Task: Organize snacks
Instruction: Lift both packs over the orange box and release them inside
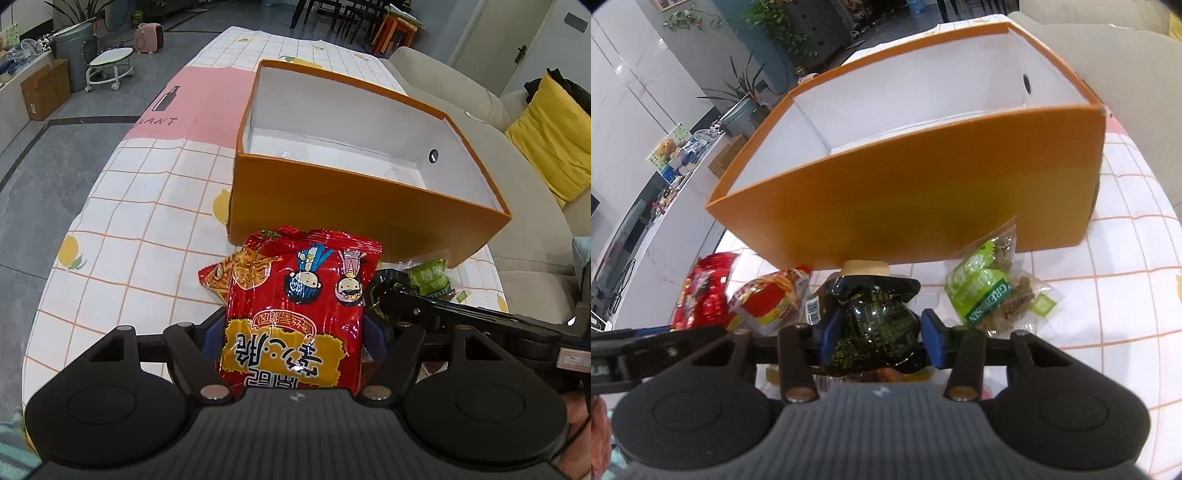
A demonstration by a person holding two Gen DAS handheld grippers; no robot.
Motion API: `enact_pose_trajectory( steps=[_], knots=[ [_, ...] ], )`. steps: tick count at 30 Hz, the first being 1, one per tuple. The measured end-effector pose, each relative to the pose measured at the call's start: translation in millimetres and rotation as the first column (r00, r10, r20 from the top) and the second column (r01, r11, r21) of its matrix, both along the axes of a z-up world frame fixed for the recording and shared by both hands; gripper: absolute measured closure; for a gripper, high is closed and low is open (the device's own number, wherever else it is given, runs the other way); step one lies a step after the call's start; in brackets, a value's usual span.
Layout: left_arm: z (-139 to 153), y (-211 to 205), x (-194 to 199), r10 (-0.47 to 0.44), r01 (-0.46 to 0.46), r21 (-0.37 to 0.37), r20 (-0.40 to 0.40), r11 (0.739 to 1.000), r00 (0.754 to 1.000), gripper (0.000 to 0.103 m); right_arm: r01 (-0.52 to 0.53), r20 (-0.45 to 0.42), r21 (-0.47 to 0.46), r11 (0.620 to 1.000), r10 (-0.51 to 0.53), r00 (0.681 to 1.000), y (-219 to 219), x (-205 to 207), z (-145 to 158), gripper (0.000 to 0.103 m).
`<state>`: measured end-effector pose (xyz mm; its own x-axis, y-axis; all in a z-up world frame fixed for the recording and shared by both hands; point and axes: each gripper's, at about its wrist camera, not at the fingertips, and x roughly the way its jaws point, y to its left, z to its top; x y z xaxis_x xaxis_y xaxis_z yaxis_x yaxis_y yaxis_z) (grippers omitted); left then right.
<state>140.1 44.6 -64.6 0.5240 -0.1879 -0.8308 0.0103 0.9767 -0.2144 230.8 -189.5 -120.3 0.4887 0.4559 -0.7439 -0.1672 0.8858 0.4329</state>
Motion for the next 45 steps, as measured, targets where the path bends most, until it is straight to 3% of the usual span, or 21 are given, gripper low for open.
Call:
enact_pose_trajectory(
  steps=[7, 13, 18, 29, 36, 41, 45],
  knots=[
    [8, -2, -6, 0.006, -0.007, 0.003, 0.018, 1.000, 1.000, 0.019, 0.022, 0.051, 0.002, 1.000, -0.022, 0.998, -8, -18, 24, 0.059],
    [31, -1, -7, 0.025, -0.025, -0.001, 0.083, 1.000, 0.996, 0.019, 0.062, 0.118, 0.025, 0.998, -0.064, 0.991, -25, -34, 56, 0.059],
    [53, -13, 5, -0.016, 0.014, 0.017, 0.135, 1.000, 0.991, 0.019, 0.096, 0.164, 0.065, 0.993, -0.105, 0.981, -41, -42, 81, 0.059],
    [98, -44, 60, -0.084, 0.067, 0.085, 0.216, 0.994, 0.973, 0.019, 0.144, 0.285, 0.066, 0.987, -0.157, 0.946, -60, -5, 128, 0.059],
    [92, -60, 103, -0.115, 0.100, 0.103, 0.150, 0.990, 0.982, 0.019, 0.147, 0.290, -0.011, 0.989, -0.138, 0.947, -59, 38, 132, 0.059],
    [73, -68, 133, -0.140, 0.131, 0.119, 0.070, 0.984, 0.988, 0.019, 0.129, 0.240, -0.107, 0.986, -0.101, 0.966, -52, 67, 117, 0.059],
    [57, -77, 153, -0.177, 0.173, 0.184, 0.011, 0.968, 0.984, 0.019, 0.100, 0.193, -0.187, 0.977, -0.064, 0.979, -46, 85, 98, 0.059]
  ],
)
